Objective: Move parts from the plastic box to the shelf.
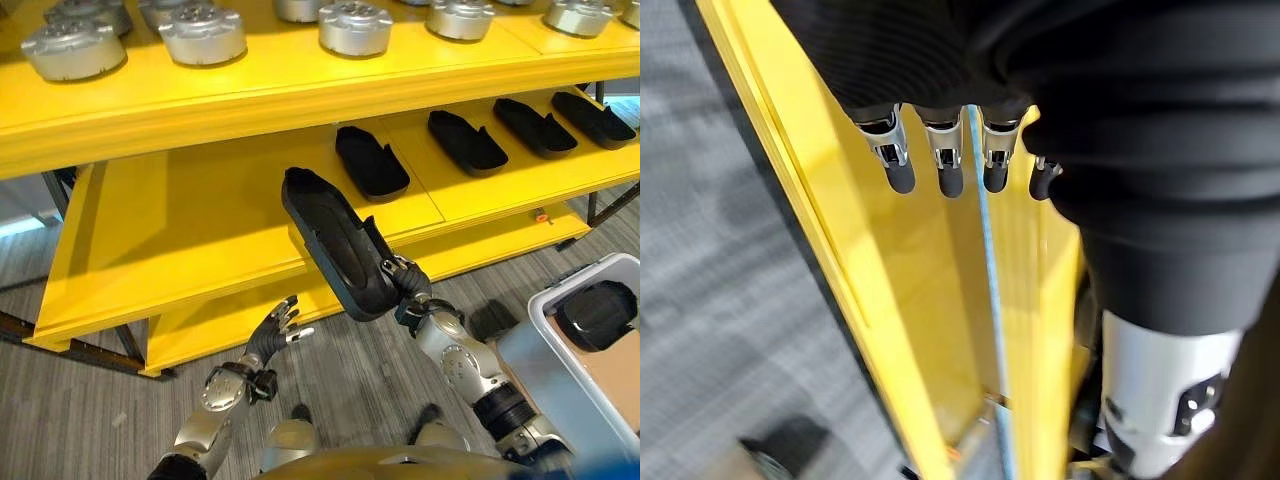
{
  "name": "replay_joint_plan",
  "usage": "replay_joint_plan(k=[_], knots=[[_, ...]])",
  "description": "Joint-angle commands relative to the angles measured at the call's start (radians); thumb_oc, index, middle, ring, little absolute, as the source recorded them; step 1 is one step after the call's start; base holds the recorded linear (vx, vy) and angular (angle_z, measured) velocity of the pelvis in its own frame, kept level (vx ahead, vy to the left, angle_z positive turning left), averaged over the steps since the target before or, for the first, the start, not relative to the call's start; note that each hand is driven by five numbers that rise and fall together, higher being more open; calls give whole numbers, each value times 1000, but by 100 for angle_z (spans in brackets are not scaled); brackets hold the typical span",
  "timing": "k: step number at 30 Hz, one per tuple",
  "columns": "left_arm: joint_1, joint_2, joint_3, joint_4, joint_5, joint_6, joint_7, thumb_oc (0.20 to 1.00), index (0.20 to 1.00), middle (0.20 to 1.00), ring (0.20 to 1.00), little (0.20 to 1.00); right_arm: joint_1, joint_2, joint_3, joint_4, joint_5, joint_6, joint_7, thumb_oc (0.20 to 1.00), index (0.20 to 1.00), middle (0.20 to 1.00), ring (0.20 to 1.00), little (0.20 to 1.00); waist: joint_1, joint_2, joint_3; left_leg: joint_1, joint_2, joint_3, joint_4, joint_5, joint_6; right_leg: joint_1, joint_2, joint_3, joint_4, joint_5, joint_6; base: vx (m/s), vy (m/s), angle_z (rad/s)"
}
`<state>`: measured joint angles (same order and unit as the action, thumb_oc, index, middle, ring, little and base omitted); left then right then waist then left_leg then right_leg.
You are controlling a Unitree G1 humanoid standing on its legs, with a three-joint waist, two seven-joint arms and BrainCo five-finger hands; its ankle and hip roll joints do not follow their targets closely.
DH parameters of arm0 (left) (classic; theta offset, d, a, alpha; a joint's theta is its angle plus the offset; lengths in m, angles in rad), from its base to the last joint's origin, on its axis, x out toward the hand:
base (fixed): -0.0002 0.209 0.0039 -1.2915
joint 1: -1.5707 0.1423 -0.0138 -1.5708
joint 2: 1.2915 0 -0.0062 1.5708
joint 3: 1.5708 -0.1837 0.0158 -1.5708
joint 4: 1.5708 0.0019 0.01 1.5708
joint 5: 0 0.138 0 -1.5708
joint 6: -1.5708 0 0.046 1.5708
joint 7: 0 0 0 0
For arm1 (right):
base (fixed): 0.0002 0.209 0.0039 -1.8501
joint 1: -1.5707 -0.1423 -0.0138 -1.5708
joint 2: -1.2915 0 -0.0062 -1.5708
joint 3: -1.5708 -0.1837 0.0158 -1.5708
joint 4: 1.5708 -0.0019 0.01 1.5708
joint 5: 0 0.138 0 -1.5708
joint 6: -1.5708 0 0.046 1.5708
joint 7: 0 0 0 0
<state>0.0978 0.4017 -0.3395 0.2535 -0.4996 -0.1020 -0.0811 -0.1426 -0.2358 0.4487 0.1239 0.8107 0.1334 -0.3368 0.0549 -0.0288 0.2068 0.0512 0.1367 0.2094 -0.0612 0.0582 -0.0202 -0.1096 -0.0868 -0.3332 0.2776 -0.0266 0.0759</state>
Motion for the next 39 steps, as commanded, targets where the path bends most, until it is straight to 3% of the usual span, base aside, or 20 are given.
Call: replay_joint_plan(k=[1, 3, 6, 9, 11, 12, 14, 15, 17, 20, 21, 22, 25, 26, 32, 39], knots=[[-17, -34, -45, -98, -30, -14, -1, 1000, 1000, 1000, 1000, 1000, -66, 5, -57, -71, 45, -68, 5, 200, 200, 200, 200, 200, -20, 13, -7, 61, -128, -17, -2, -85, 43, 119, 48, 104, -206, 20, 9, 54, -46, 63], [-39, -43, -58, -82, 9, -4, -18, 1000, 1000, 1000, 1000, 1000, -61, 1, -72, -47, 48, -93, 20, 200, 200, 200, 200, 200, -36, 8, -14, 42, -153, -67, 20, -94, 53, 127, 68, 178, -229, 24, -1, 54, -113, 96], [-14, -40, -56, -91, 43, 15, -48, 1000, 1000, 1000, 1000, 1000, -49, -8, -84, -46, 35, -102, 34, 200, 200, 200, 200, 200, -32, 8, -15, 30, -165, -67, 61, -110, 51, 147, 62, 174, -259, 33, -3, 86, -182, 60], [12, -23, -51, -105, 32, 27, -59, 1000, 1000, 1000, 1000, 1000, -45, -13, -75, -53, -19, -132, 42, 200, 200, 200, 200, 200, -49, 19, -8, 6, -169, 0, 189, -169, 49, 153, 47, 163, -248, 20, -17, 15, -121, 26], [-9, -26, -58, -95, 35, 25, -85, 1000, 1000, 1000, 1000, 1000, -54, -7, -74, -55, -39, -145, 16, 200, 200, 200, 200, 200, -66, 23, 1, -19, -126, 91, 286, -175, 38, 137, 20, 116, -206, 4, -27, -68, -15, 42], [-14, -29, -61, -91, 35, 25, -91, 1000, 1000, 1000, 1000, 1000, -60, -4, -75, -49, -42, -147, 11, 200, 200, 200, 200, 200, -70, 25, 3, -25, -110, 100, 302, -170, 33, 131, 16, 106, -191, -3, -31, -57, 31, 89], [-32, -43, -75, -80, 18, 22, -98, 1000, 1000, 1000, 1000, 1000, -93, 12, -79, -7, -54, -152, 23, 200, 200, 200, 200, 200, -75, 37, 11, -19, -65, 79, 299, -132, 14, 120, 14, 98, -146, -24, -43, 3, 170, 65], [-37, -55, -79, -80, 8, 26, -87, 1000, 1000, 1000, 1000, 1000, -127, 16, -80, 18, -73, -131, 40, 200, 200, 200, 200, 200, -73, 46, 5, 0, -21, 21, 248, -69, -14, 111, 18, 116, -126, -39, -50, 52, 290, 12], [-40, -66, -81, -80, -2, 28, -77, 1000, 1000, 1000, 1000, 1000, -150, 10, -77, 18, -78, -105, 36, 200, 200, 200, 200, 200, -72, 53, -2, 11, 28, -19, 201, -10, -41, 103, 16, 126, -111, -57, -56, 51, 362, -17], [-37, -79, -83, -75, -18, 19, -81, 1000, 1000, 1000, 1000, 1000, -196, 4, -67, 29, -84, -85, 22, 200, 200, 200, 200, 200, -71, 61, -3, -9, 155, -94, 143, 161, -88, 79, -6, 144, -54, -98, -65, 27, 527, -30], [-41, -83, -86, -66, -27, 11, -85, 1000, 1000, 1000, 1000, 1000, -211, -8, -68, 29, -86, -78, 17, 200, 200, 200, 200, 200, -78, 71, 1, -13, 195, -87, 117, 187, -100, 63, -33, 138, -20, -114, -60, 4, 607, -30], [-44, -86, -87, -61, -29, 8, -85, 1000, 1000, 1000, 1000, 1000, -217, -15, -69, 28, -82, -73, 13, 200, 200, 200, 200, 200, -82, 75, 3, -8, 203, -78, 105, 185, -102, 56, -44, 134, -2, -121, -56, 1, 501, -31], [-61, -96, -103, -38, -81, 15, -86, 1000, 1000, 1000, 1000, 1000, -210, -33, -90, 28, -51, -66, -1, 200, 200, 200, 200, 200, -98, 99, 16, 7, 199, -60, 99, 157, -119, 38, -90, 129, 57, -137, -48, 13, 540, -11], [-62, -92, -107, -30, -89, 18, -96, 1000, 1000, 1000, 1000, 1000, -206, -34, -102, 36, -52, -74, -5, 200, 200, 200, 200, 200, -100, 102, 20, 5, 178, -52, 105, 113, -113, 42, -100, 131, 54, -128, -36, 54, 462, -9], [-15, -52, -99, -25, -44, 20, -75, 1000, 1000, 1000, 1000, 1000, -177, -24, -121, 20, -54, -96, -2, 200, 200, 200, 200, 200, -77, 72, 27, 46, 93, -25, 83, -24, -79, 107, -137, 153, -89, -22, 44, 70, 148, 5], [32, -24, -90, -64, -62, -3, -66, 1000, 1000, 1000, 1000, 1000, -236, -14, -146, 24, -47, -91, -43, 200, 200, 200, 200, 200, -27, 38, 39, 47, 86, -10, 68, -45, -70, 128, -157, 134, -167, 24, 83, 18, -12, -1]])
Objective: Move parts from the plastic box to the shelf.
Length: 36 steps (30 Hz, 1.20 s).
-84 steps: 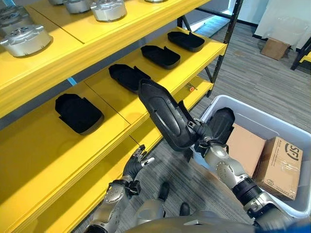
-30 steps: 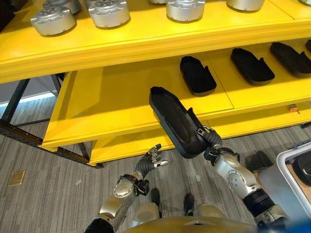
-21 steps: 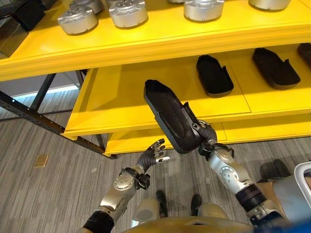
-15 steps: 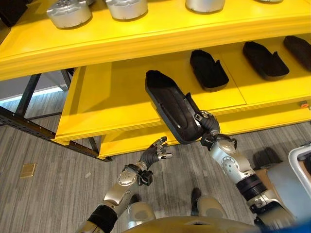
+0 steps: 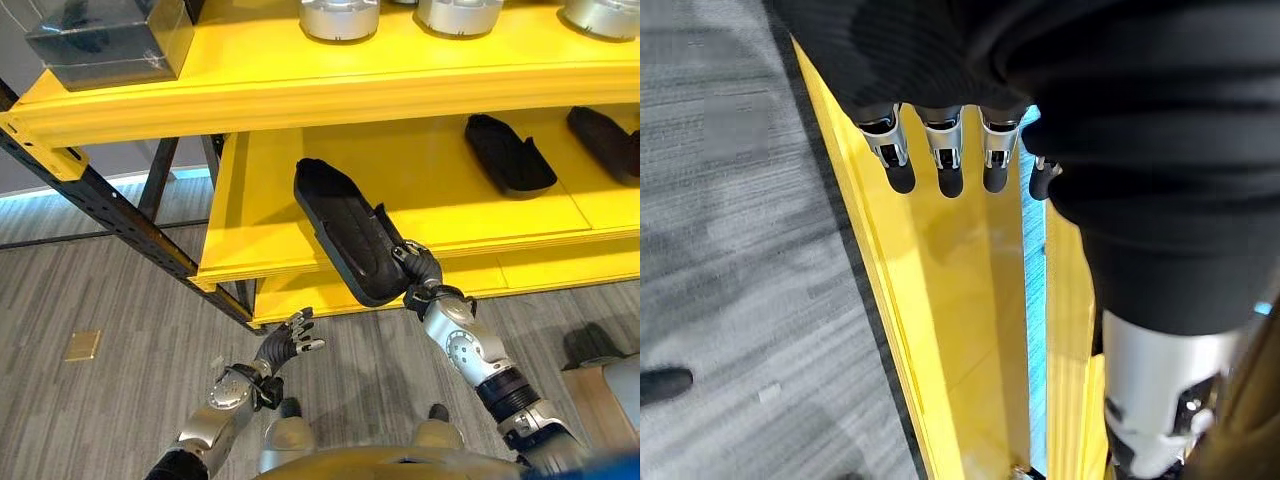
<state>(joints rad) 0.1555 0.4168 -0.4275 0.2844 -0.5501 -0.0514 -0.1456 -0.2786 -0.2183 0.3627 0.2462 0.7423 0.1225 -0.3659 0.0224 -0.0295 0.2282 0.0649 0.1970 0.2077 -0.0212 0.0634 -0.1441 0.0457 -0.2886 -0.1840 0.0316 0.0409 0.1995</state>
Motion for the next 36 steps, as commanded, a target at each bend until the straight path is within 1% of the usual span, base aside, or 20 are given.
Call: replay_joint_plan(k=[1, 5, 9, 12, 17, 19, 20, 24, 28, 29, 30, 31, 32, 34, 36], knots=[[-24, -36, -2, -101, -13, -50, 0, 1000, 1000, 1000, 1000, 1000, -119, -30, -66, -93, 10, -79, -24, 200, 200, 200, 200, 200, 14, 35, 21, 27, 28, -11, 32, -51, 53, -28, 44, -19, 81, -45, -39, -3, -56, 2], [-37, -28, -15, -115, -26, -41, 18, 1000, 1000, 1000, 1000, 1000, -220, -42, -87, -60, 22, -62, -71, 200, 200, 200, 200, 200, 45, 25, 40, -2, 43, -29, 51, -47, 44, -38, 50, -34, 106, -65, -47, -2, -51, 3], [-52, -23, -26, -127, -30, -23, 32, 1000, 1000, 1000, 1000, 1000, -298, -63, -104, -45, 28, -45, -113, 200, 200, 200, 200, 200, 63, 25, 58, -27, 55, -49, 64, -39, 36, -51, 62, -39, 133, -85, -59, -10, -40, 6], [-89, -7, -38, -131, -50, -13, 37, 1000, 1000, 1000, 1000, 1000, -410, -106, -145, 18, 57, -28, -130, 200, 200, 200, 200, 200, 83, 34, 92, -64, 63, -75, 77, -28, 28, -80, 73, -43, 169, -105, -71, -83, -20, 11], [-120, 10, -62, -138, -73, -10, 53, 1000, 1000, 1000, 1000, 1000, -534, -166, -185, 118, 80, -6, -124, 200, 200, 200, 200, 200, 104, 54, 135, -107, 63, -106, 90, -14, 23, -120, 74, -45, 221, -128, -82, -64, 11, 16], [-127, 14, -65, -141, -84, -10, 58, 1000, 1000, 1000, 1000, 1000, -564, -177, -189, 145, 80, -3, -131, 200, 200, 200, 200, 200, 108, 60, 146, -115, 62, -112, 91, -10, 22, -129, 73, -46, 231, -133, -84, -37, 25, 8], [-133, 17, -74, -143, -88, -12, 64, 1000, 1000, 1000, 1000, 1000, -608, -186, -193, 191, 76, -3, -144, 200, 200, 200, 200, 200, 115, 68, 160, -125, 60, -118, 94, -5, 22, -138, 71, -47, 244, -138, -86, -32, 34, 9], [-142, 20, -88, -143, -88, -12, 68, 1000, 1000, 1000, 1000, 1000, -666, -196, -195, 261, 56, -7, -156, 200, 200, 200, 200, 200, 126, 80, 179, -138, 55, -127, 96, -1, 20, -152, 67, -50, 262, -147, -90, -15, 24, 12], [-143, 20, -87, -143, -88, -12, 68, 1000, 1000, 1000, 1000, 1000, -668, -197, -195, 263, 56, -8, -155, 200, 200, 200, 200, 200, 126, 79, 180, -139, 55, -127, 97, -2, 20, -152, 67, -50, 264, -147, -90, -3, 3, 3], [-154, 26, -109, -144, -113, -17, 77, 1000, 1000, 1000, 1000, 1000, -736, -207, -206, 363, 78, -19, -203, 200, 200, 200, 200, 200, 137, 91, 208, -163, 45, -136, 112, -3, 22, -180, 63, -48, 303, -162, -94, -31, 5, 0], [-157, 29, -110, -146, -120, -18, 73, 1000, 1000, 1000, 1000, 1000, -756, -214, -210, 398, 70, -42, -202, 200, 200, 200, 200, 200, 144, 91, 217, -175, 45, -135, 119, -4, 22, -193, 64, -49, 315, -166, -94, -72, -38, 1], [-164, 32, -119, -154, -109, -13, 77, 1000, 1000, 1000, 1000, 1000, -790, -227, -214, 436, 70, -59, -220, 200, 200, 200, 200, 200, 155, 91, 233, -198, 44, -141, 133, -4, 23, -213, 65, -51, 336, -172, -96, -70, -65, 8], [-165, 32, -119, -155, -107, -13, 77, 1000, 1000, 1000, 1000, 1000, -793, -229, -215, 439, 70, -60, -223, 200, 200, 200, 200, 200, 156, 91, 235, -200, 43, -142, 136, -5, 23, -215, 65, -51, 339, -173, -96, -65, -74, 11], [-171, 35, -129, -166, -103, -5, 85, 1000, 1000, 1000, 1000, 1000, -823, -250, -219, 480, 68, -75, -258, 200, 200, 200, 200, 200, 167, 92, 255, -225, 39, -151, 152, -7, 25, -236, 67, -53, 364, -183, -99, -44, -54, 9], [-173, 37, -134, -173, -94, -3, 97, 1000, 1000, 1000, 1000, 1000, -841, -264, -220, 504, 74, -79, -267, 200, 200, 200, 200, 200, 172, 92, 263, -238, 36, -156, 160, -8, 26, -246, 69, -56, 376, -188, -101, -24, -37, 2]])
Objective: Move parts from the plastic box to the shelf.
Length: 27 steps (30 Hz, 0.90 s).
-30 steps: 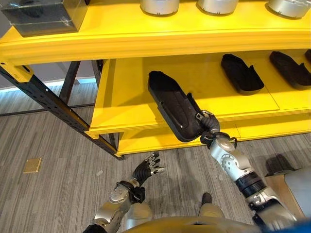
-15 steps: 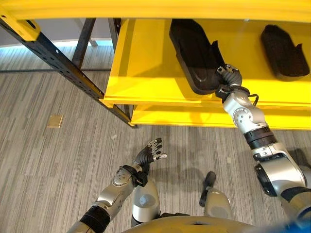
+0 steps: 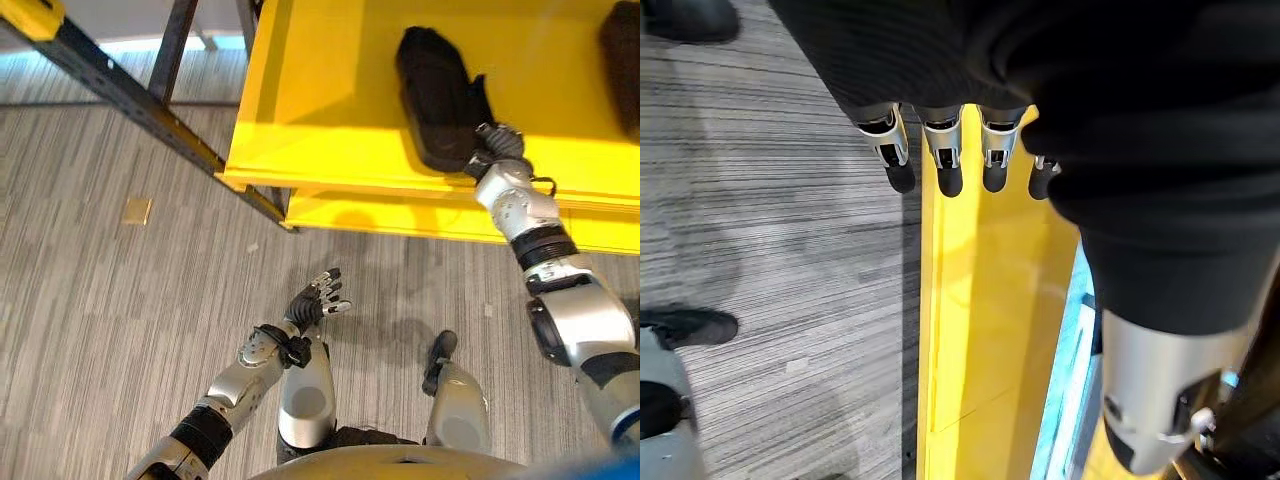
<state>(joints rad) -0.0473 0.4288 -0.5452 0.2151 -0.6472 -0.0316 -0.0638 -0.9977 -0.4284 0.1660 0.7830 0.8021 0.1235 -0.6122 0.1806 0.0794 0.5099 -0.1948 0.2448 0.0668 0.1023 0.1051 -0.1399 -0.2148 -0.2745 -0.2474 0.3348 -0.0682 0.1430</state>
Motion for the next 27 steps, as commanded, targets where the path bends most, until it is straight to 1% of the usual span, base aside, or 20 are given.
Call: replay_joint_plan(k=[1, 3, 6, 11, 14, 17, 19, 22, 24, 25, 26, 27], knots=[[30, 27, -20, -105, 9, -25, 26, 1000, 1000, 1000, 1000, 1000, -133, -64, -25, -14, 17, -85, -27, 200, 200, 200, 200, 200, 18, -17, -11, 13, -13, -18, 42, -50, 21, 8, 55, 5, 82, -83, -46, -14, -34, 6], [28, 36, -15, -98, -5, -35, 40, 1000, 1000, 1000, 1000, 1000, -158, -90, -22, 21, -4, -103, -63, 200, 200, 200, 200, 200, 25, -16, 9, -13, -19, -25, 60, -53, 22, -19, 54, 3, 115, -95, -48, -17, -49, 8], [26, 45, -9, -101, -10, -28, 38, 1000, 1000, 1000, 1000, 1000, -179, -112, -19, 54, -16, -102, -91, 200, 200, 200, 200, 200, 33, -17, 10, -45, -25, -29, 76, -61, 22, -51, 52, -2, 144, -110, -51, 4, -37, 5], [33, 52, -2, -103, -17, -19, 23, 1000, 1000, 1000, 1000, 1000, -202, -141, -11, 105, 20, -105, -103, 200, 200, 200, 200, 200, 41, -14, 10, -91, -30, -32, 105, -71, 25, -104, 52, -3, 192, -127, -58, 15, -18, 0], [39, 50, -9, -102, -9, -14, 10, 1000, 1000, 1000, 1000, 1000, -216, -157, -1, 127, -9, -115, -120, 200, 200, 200, 200, 200, 44, -14, 10, -124, -32, -34, 129, -80, 28, -142, 53, -5, 230, -141, -65, 38, -35, 2], [44, 49, -14, -105, -10, -12, 4, 1000, 1000, 1000, 1000, 1000, -228, -171, 2, 136, -2, -111, -129, 200, 200, 200, 200, 200, 44, -14, 10, -138, -33, -34, 141, -86, 30, -160, 52, -4, 250, -149, -67, 39, -21, 2], [47, 49, -21, -105, -12, -17, 9, 1000, 1000, 1000, 1000, 1000, -244, -183, 12, 154, 2, -119, -152, 200, 200, 200, 200, 200, 46, -14, 10, -155, -34, -33, 153, -91, 30, -182, 51, -5, 271, -157, -70, 49, -23, -2], [44, 50, -20, -116, -16, -20, 1, 1000, 1000, 1000, 1000, 1000, -264, -206, 24, 166, -50, -116, -197, 200, 200, 200, 200, 200, 46, -13, 10, -182, -36, -34, 168, -98, 34, -215, 46, -2, 304, -169, -74, 43, -33, -2], [44, 56, -27, -134, -19, -16, 12, 1000, 1000, 1000, 1000, 1000, -284, -224, 33, 178, -72, -107, -188, 200, 200, 200, 200, 200, 48, -11, 10, -193, -37, -37, 176, -100, 35, -228, 44, -2, 317, -173, -76, 69, -27, -1], [48, 58, -29, -137, -31, -17, 18, 1000, 1000, 1000, 1000, 1000, -293, -233, 45, 182, -87, -101, -186, 200, 200, 200, 200, 200, 47, -12, 10, -185, -43, -44, 185, -123, 29, -223, 41, 9, 332, -198, -68, 111, -21, -2], [47, 58, -27, -138, -40, -16, 19, 1000, 1000, 1000, 1000, 1000, -305, -237, 53, 189, -104, -96, -184, 200, 200, 200, 200, 200, 48, -11, 10, -191, -45, -44, 188, -124, 29, -230, 39, 8, 340, -200, -68, 33, -13, 1], [43, 58, -25, -140, -39, -13, 19, 1000, 1000, 1000, 1000, 1000, -320, -243, 62, 197, -120, -98, -179, 200, 200, 200, 200, 200, 51, -9, 10, -211, -41, -38, 187, -105, 35, -250, 38, -3, 339, -182, -78, 27, -15, 3]])
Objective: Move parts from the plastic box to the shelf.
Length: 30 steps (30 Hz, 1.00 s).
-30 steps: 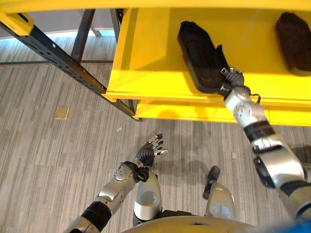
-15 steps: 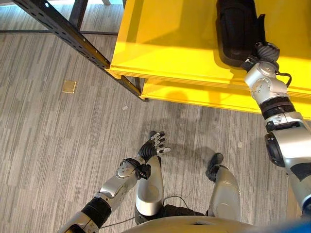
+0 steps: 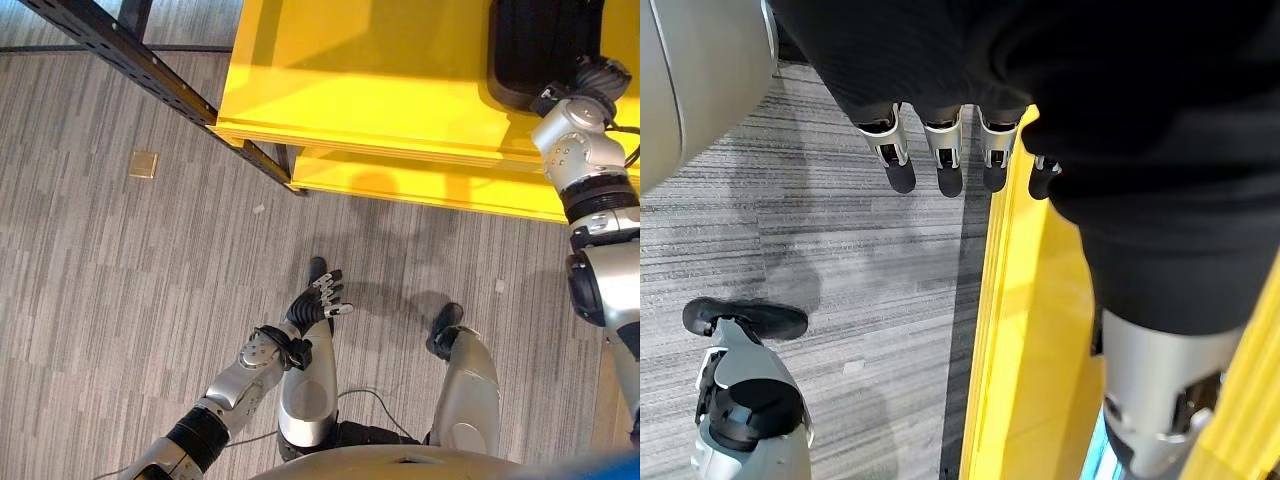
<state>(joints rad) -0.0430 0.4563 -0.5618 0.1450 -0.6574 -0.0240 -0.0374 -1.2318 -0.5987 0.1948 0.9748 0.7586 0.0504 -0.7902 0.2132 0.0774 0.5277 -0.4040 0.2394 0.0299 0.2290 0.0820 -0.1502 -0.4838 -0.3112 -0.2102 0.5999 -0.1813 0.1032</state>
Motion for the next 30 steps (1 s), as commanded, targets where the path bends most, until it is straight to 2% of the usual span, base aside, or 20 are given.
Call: replay_joint_plan(k=[1, 7, 11, 15, 22, 30], knots=[[41, 29, -12, -65, -20, -20, -12, 1000, 1000, 1000, 1000, 1000, -100, -76, 51, 14, -73, -26, -5, 200, 200, 200, 200, 200, 18, -9, -8, 9, -40, -6, 69, -104, 39, 26, 72, -30, 88, -94, -30, 36, -14, 2], [61, 39, -5, -63, -19, -19, -16, 1000, 1000, 1000, 1000, 1000, -152, -115, 95, 30, -94, -33, -3, 200, 200, 200, 200, 200, 20, -5, -8, -23, -36, -7, 89, -108, 39, -15, 68, -27, 130, -109, -40, 24, -4, 0], [86, 44, 11, -59, -17, -24, -52, 1000, 1000, 1000, 1000, 1000, -179, -140, 121, 20, -133, -29, 50, 200, 200, 200, 200, 200, 20, -3, -8, -44, -33, -7, 105, -112, 38, -42, 66, -26, 158, -119, -50, 0, 0, 0], [102, 46, 21, -64, -21, -24, -65, 1000, 1000, 1000, 1000, 1000, -193, -151, 136, 0, -132, -19, 62, 200, 200, 200, 200, 200, 22, -5, -8, -56, -31, -7, 115, -114, 39, -56, 63, -29, 174, -126, -55, 16, -4, 0], [123, 50, 32, -56, -15, -31, -84, 1000, 1000, 1000, 1000, 1000, -207, -152, 142, -25, -107, -1, 44, 200, 200, 200, 200, 200, 25, -4, -8, -77, -27, -6, 126, -114, 39, -79, 62, -32, 192, -132, -63, 17, -3, 2], [137, 40, 30, -50, -27, -40, -89, 1000, 1000, 1000, 1000, 1000, -228, -128, 128, -18, -13, -61, 14, 200, 200, 200, 200, 200, 33, 2, -8, -109, -29, -12, 153, -117, 42, -110, 62, -38, 218, -140, -75, 4, -1, 0]])
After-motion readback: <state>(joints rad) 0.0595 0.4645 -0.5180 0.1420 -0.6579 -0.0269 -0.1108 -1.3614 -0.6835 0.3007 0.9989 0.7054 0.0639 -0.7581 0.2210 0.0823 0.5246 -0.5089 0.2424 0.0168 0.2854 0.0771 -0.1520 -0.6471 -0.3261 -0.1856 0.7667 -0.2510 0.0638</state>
